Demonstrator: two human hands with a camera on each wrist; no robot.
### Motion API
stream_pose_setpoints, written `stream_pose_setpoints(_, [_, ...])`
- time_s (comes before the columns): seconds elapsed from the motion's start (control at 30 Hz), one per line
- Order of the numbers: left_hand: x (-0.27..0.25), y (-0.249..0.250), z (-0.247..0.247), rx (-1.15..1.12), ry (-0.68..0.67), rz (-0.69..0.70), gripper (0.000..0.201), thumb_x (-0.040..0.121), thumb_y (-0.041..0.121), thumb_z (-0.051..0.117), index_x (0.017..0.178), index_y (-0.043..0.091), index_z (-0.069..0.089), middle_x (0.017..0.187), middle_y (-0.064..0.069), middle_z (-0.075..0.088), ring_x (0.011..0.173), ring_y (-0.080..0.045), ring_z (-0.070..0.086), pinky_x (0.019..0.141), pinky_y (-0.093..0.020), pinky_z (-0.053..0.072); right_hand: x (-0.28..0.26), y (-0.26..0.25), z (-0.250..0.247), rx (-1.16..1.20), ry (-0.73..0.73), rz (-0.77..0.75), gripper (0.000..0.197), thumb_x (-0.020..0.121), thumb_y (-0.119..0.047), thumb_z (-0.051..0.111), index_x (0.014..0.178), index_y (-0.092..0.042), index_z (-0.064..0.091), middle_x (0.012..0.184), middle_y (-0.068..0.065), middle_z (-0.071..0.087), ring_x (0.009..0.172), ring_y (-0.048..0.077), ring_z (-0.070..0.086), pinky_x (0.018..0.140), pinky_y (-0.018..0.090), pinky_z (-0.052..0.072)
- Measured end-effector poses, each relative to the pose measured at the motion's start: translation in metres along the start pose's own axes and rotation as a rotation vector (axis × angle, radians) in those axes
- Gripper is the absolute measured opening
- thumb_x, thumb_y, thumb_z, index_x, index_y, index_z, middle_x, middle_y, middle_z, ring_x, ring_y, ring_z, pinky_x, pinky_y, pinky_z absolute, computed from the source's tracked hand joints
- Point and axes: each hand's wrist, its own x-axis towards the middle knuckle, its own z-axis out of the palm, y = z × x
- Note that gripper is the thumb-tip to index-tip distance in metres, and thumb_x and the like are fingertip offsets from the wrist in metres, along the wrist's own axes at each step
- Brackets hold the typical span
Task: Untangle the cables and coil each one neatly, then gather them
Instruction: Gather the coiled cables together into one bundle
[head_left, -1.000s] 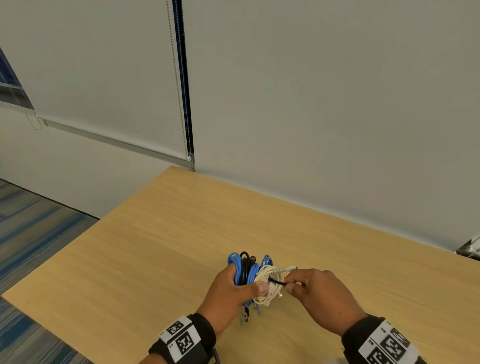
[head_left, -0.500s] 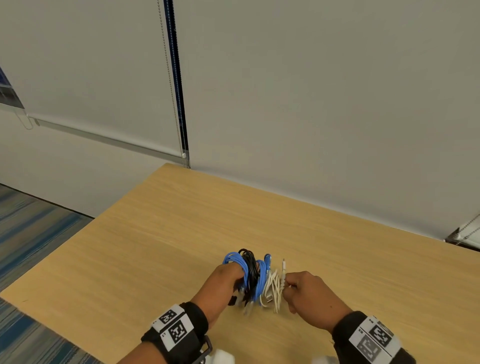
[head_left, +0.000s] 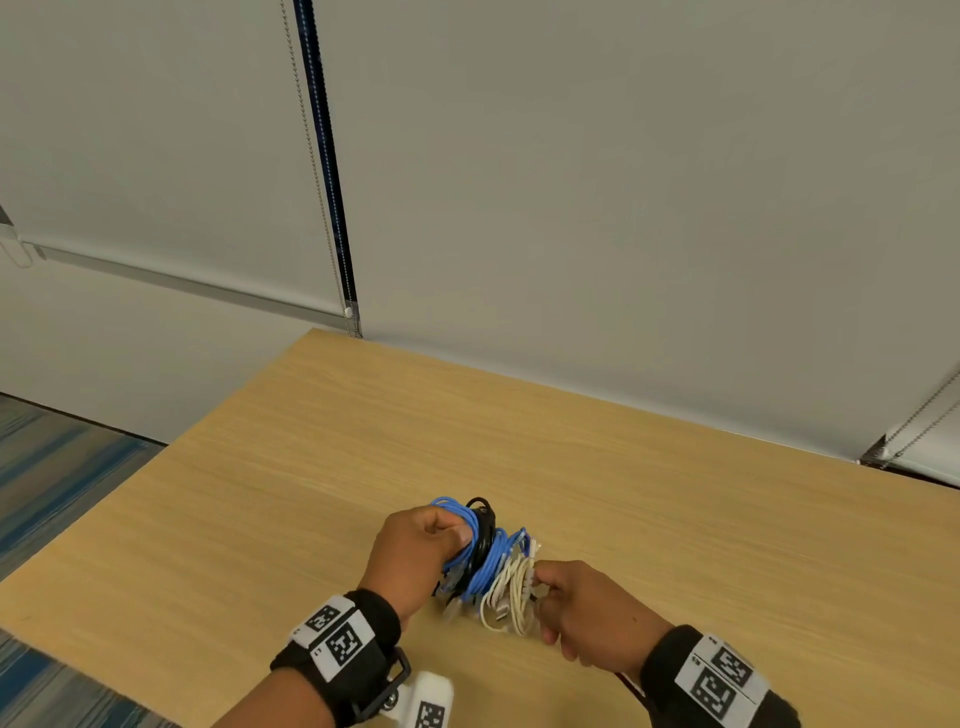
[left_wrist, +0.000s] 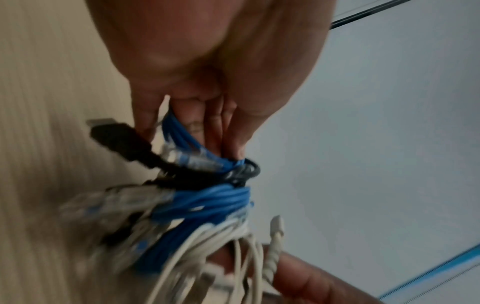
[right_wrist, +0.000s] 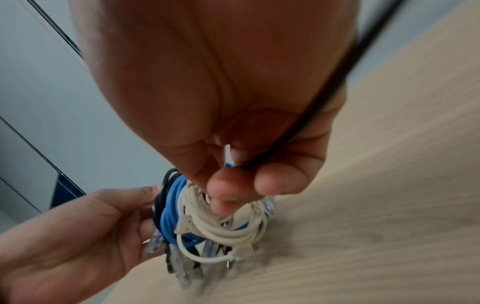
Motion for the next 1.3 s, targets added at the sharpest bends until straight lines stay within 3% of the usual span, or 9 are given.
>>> stream_pose_setpoints(0.17, [0.004, 0.008, -0.003, 0.099, -0.096, 0.003, 0.011, 0.092, 0.01, 0.071, 0.086, 0.018, 0.076, 0.088, 0.005, 0.076, 0.085, -0.008, 0.069, 0.07, -0.014, 0.049, -0.002, -0.004, 0.01, 0.105, -0.03, 0.076, 0.034, 0.093, -0.008, 0.041, 0.112, -0.016, 0.068, 0.076, -0.001, 0.065, 0.051, 0.009, 0.051, 0.048, 0.022, 0.04])
stream_pose_setpoints(0.3, [0.005, 0.011, 0.0, 0.171, 0.015, 0.097, 0.012, 0.081, 0.011, 0.08, 0.076, 0.017, 0.07, 0.062, 0.012, 0.062, 0.06, -0.008, 0.057, 0.062, -0.022, 0.047, -0.005, -0.007, 0.015, 0.178, -0.08, 0.083, 0.043, 0.093, -0.003, 0.039, 0.118, -0.021, 0.068, 0.08, 0.007, 0.064, 0.051, 0.012, 0.051, 0.046, 0.023, 0.039])
stream_pose_setpoints(0.43, [0.004, 0.01, -0.001, 0.156, 0.049, 0.131, 0.031, 0.076, 0.012, 0.084, 0.088, 0.02, 0.057, 0.059, 0.006, 0.049, 0.052, -0.009, 0.044, 0.056, -0.024, 0.041, -0.009, -0.006, 0.016, 0.235, -0.124, 0.051, 0.038, 0.092, 0.003, 0.047, 0.116, -0.017, 0.068, 0.075, 0.005, 0.067, 0.049, 0.011, 0.052, 0.05, 0.02, 0.043])
stream_pose_setpoints(0.57, [0.005, 0.009, -0.001, 0.128, 0.09, 0.144, 0.035, 0.076, 0.016, 0.085, 0.09, 0.023, 0.054, 0.056, 0.011, 0.045, 0.046, -0.003, 0.04, 0.047, -0.016, 0.038, -0.009, -0.003, 0.017, 0.399, -0.025, 0.042, 0.019, 0.088, -0.001, 0.05, 0.106, -0.008, 0.047, 0.079, 0.012, 0.069, 0.054, 0.017, 0.051, 0.05, 0.028, 0.038])
stream_pose_setpoints(0.8, [0.002, 0.021, -0.009, 0.162, -0.149, 0.162, 0.013, 0.087, 0.012, 0.072, 0.084, 0.024, 0.076, 0.083, 0.005, 0.078, 0.081, -0.009, 0.073, 0.084, -0.033, 0.058, -0.005, -0.001, 0.013, 0.84, 0.001, 0.027, 0.019, 0.102, -0.011, 0.052, 0.096, -0.003, 0.068, 0.093, 0.024, 0.072, 0.064, 0.024, 0.065, 0.062, 0.033, 0.055])
stream_pose_setpoints(0.9, [0.003, 0.025, -0.016, 0.265, -0.141, 0.237, 0.02, 0.089, 0.011, 0.069, 0.087, 0.031, 0.072, 0.072, 0.014, 0.073, 0.066, 0.0, 0.066, 0.072, -0.024, 0.054, -0.003, 0.002, 0.011, 0.988, 0.031, -0.017, 0.024, 0.1, -0.004, 0.049, 0.108, 0.004, 0.07, 0.105, 0.031, 0.072, 0.075, 0.029, 0.07, 0.071, 0.037, 0.059])
stream_pose_setpoints(1.03, [0.001, 0.025, -0.015, 0.452, -0.047, 0.33, 0.027, 0.091, 0.025, 0.07, 0.104, 0.041, 0.051, 0.065, 0.014, 0.065, 0.06, -0.001, 0.057, 0.061, -0.017, 0.04, 0.002, 0.001, 0.013, 0.808, 0.159, -0.118, 0.013, 0.097, -0.009, 0.062, 0.106, -0.004, 0.07, 0.091, 0.018, 0.074, 0.069, 0.022, 0.064, 0.07, 0.037, 0.056])
stream_pose_setpoints(1.17, [-0.002, 0.025, -0.013, 0.337, -0.096, 0.341, 0.027, 0.09, 0.023, 0.071, 0.102, 0.039, 0.052, 0.071, 0.009, 0.07, 0.069, -0.007, 0.063, 0.065, -0.018, 0.047, 0.004, -0.008, 0.009, 0.525, 0.317, -0.188, 0.015, 0.096, -0.023, 0.067, 0.087, -0.012, 0.072, 0.069, 0.005, 0.059, 0.057, 0.016, 0.049, 0.057, 0.029, 0.046])
stream_pose_setpoints(1.3, [-0.005, 0.02, -0.01, 0.182, -0.05, 0.356, 0.023, 0.087, 0.015, 0.075, 0.086, 0.036, 0.066, 0.078, 0.009, 0.069, 0.072, -0.006, 0.063, 0.067, -0.016, 0.049, 0.005, -0.018, 0.003, 0.326, 0.45, -0.258, 0.015, 0.094, -0.03, 0.067, 0.084, -0.021, 0.074, 0.087, 0.0, 0.066, 0.066, 0.011, 0.056, 0.061, 0.026, 0.049])
